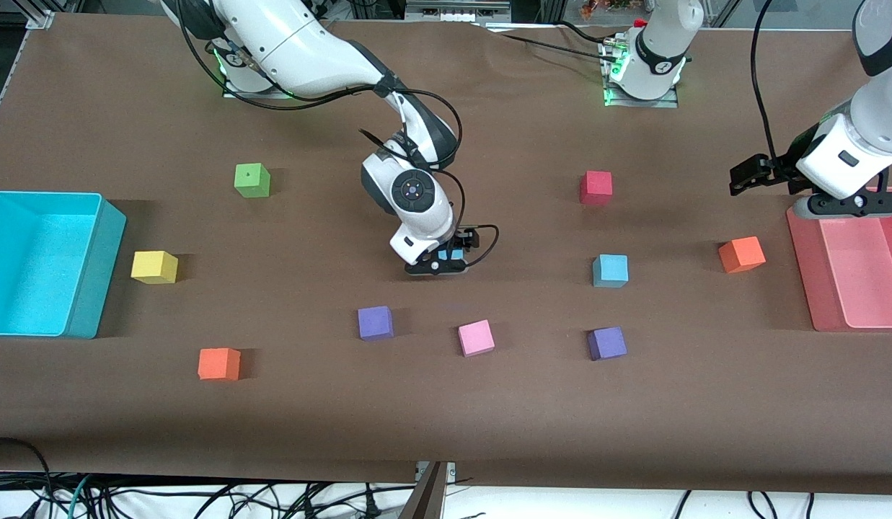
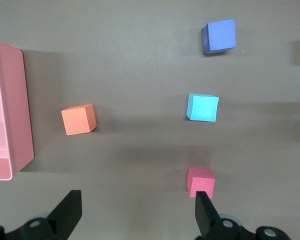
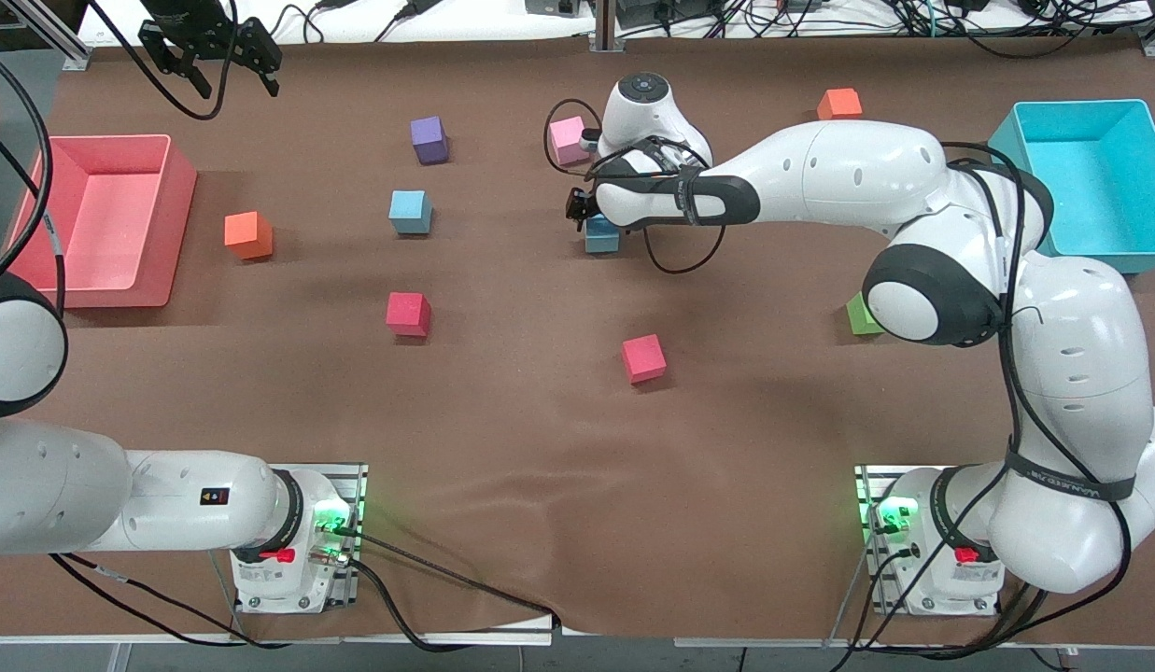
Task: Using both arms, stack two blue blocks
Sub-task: 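Set down the cube with the right gripper while the left gripper reaches out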
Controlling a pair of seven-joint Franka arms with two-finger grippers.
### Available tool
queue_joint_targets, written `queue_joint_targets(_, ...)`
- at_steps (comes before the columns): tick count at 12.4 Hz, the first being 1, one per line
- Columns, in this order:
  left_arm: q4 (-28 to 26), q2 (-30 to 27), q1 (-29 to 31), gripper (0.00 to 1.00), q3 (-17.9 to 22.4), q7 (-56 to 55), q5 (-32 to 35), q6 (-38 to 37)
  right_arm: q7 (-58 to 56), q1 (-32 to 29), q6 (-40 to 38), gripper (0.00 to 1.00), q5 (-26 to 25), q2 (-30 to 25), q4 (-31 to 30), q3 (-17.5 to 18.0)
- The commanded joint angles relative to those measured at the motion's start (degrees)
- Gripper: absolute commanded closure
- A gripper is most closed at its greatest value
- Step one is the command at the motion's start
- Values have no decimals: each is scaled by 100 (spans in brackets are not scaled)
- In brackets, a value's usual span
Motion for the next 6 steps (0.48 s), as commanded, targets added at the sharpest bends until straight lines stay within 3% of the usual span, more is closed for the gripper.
queue_joint_targets(1, 195, 221, -38, 0, 9, 95, -3, -72, -89, -113, -76, 0, -75, -276, 19, 8)
queue_joint_targets(4, 152, 466, -117, 0, -35, 157, 129, 138, -720, -465, -566, 0, -49, -1084, -342, 201)
queue_joint_targets(6, 72, 731, -144, 0, -61, 261, 51, 210, -1475, -964, -1225, 0, -5, -1629, -517, 569)
